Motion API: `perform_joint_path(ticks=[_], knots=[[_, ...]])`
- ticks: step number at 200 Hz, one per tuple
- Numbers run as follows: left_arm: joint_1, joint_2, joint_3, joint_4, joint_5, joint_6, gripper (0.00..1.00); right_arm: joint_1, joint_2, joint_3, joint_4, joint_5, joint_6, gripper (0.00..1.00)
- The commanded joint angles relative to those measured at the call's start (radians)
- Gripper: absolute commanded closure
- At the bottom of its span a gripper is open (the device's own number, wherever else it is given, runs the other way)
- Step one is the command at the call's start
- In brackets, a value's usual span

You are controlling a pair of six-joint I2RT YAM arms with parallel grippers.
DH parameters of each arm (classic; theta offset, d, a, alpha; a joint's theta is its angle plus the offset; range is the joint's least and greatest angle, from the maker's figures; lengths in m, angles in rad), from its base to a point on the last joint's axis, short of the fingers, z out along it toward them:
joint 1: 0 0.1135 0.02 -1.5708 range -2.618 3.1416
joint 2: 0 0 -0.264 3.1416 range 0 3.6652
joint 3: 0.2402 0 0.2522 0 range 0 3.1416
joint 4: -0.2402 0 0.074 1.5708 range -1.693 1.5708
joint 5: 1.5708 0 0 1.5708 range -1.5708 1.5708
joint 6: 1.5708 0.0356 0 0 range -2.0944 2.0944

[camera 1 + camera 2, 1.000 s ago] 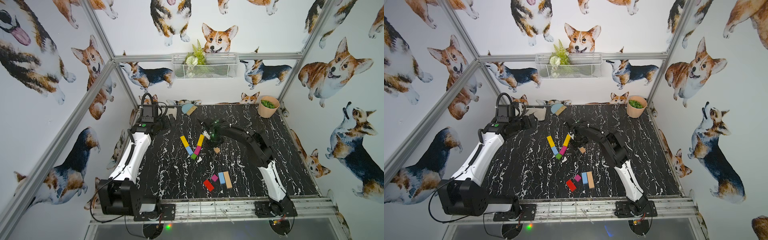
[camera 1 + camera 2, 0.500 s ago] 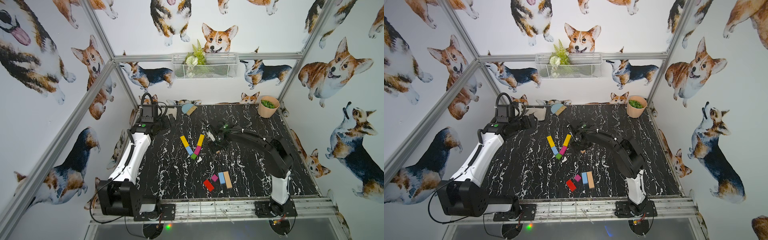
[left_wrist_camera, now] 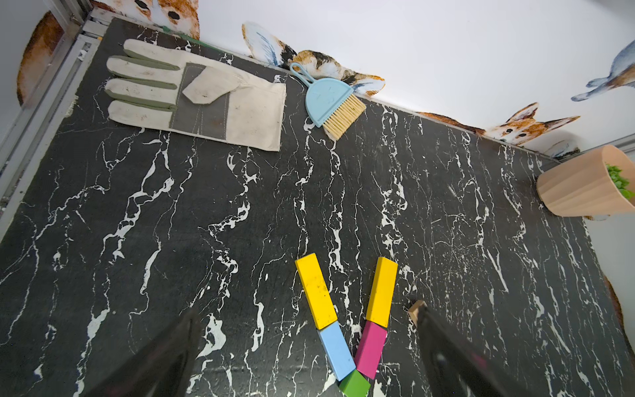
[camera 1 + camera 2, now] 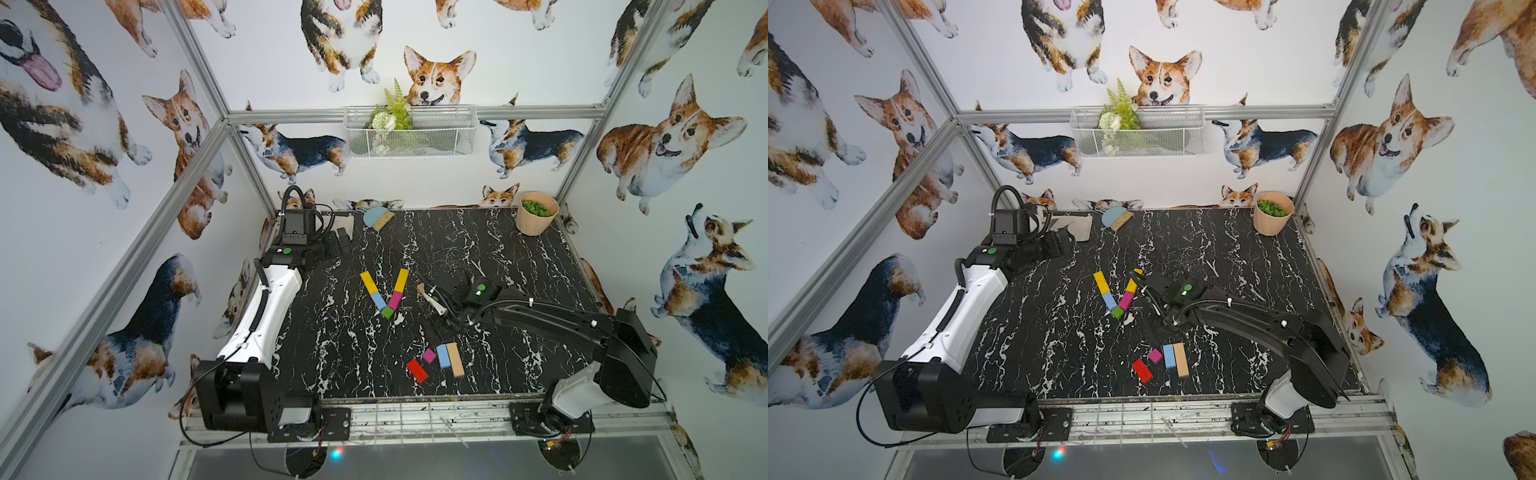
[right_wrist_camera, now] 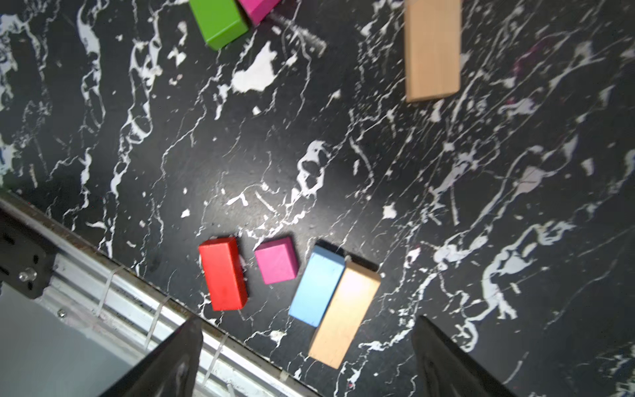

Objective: Assemble the letter v with building blocks
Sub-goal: Move the building block to the center of the board.

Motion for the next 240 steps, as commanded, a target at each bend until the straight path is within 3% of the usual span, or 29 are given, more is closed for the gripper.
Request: perform_joint_path(ticks=[1, 61, 123, 186, 240], knots=[[0.002, 0.001, 0.003, 0.016, -0.001, 0.002, 0.0, 0.051, -0.059, -0.079, 0.015, -0.031, 0.135, 0.03], [0.002, 0.002, 0.001, 0.019, 0.007, -0.002, 0.0, 0.163, -0.111, -0.13, 0.022, -0.062, 0.207, 0.03], [0.002, -0.002, -0.001, 0.017, 0.006, -0.003, 0.0, 0.224, -0.037, -0.119, 0.007, -0.096, 0.299, 0.03], [0.002, -0.003, -0.001, 0.022, 0.019, -0.009, 0.0, 0.21, 0.131, 0.049, -0.159, -0.158, 0.245, 0.01], [0.002, -0.012, 0.0, 0.02, 0.026, -0.013, 0.0, 0.147, 0.173, 0.047, -0.162, -0.288, 0.263, 0.01]])
